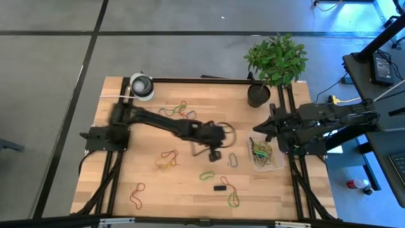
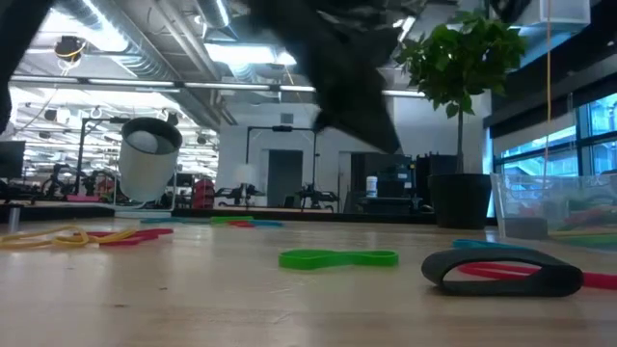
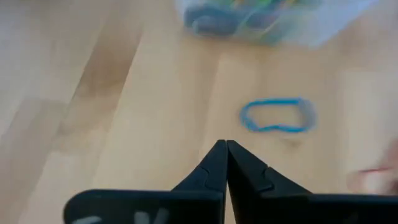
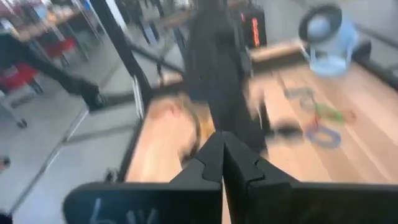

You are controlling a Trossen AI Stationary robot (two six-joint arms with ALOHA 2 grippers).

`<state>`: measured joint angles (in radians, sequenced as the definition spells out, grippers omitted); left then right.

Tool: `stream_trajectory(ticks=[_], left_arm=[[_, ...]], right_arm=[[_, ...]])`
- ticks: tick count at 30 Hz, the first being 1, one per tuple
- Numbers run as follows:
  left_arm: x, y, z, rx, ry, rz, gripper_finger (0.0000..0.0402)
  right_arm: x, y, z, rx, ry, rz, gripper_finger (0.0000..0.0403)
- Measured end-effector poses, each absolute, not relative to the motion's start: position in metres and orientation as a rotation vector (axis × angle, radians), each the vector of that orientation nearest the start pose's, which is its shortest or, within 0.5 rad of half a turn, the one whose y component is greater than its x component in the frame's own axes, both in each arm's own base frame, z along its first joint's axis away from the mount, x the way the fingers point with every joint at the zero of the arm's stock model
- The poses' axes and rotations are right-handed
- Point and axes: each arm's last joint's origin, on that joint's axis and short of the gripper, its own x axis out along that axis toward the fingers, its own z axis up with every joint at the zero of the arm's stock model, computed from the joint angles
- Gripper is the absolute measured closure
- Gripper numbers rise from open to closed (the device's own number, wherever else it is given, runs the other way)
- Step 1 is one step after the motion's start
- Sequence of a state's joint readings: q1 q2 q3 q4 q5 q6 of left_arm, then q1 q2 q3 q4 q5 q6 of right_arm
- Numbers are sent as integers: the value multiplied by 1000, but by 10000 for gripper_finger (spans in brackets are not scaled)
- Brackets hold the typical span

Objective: Pick and place rubber bands into bin
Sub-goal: Put the red rubber band into the transparent bin

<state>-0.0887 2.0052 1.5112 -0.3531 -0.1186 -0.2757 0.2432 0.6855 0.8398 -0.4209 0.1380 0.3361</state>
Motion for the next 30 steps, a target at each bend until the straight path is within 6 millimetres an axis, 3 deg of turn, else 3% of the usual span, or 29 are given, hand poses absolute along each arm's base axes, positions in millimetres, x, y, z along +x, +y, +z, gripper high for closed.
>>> stream_trajectory(ticks=[6,14,20,30], left_arm=[[351,-33,218,-311,608,123,400],[264,-27,235,-340,458,112,399],[221,-23,244,-321,389,59,400],[177,-19,245,-242,392,18,399]], right_arm=[[151,33,316,280,523,2,402],[202,48,273,237,790,0,402],[237,69,240,301,972,-57,402],[290,141,221,265,1206,-77,402]])
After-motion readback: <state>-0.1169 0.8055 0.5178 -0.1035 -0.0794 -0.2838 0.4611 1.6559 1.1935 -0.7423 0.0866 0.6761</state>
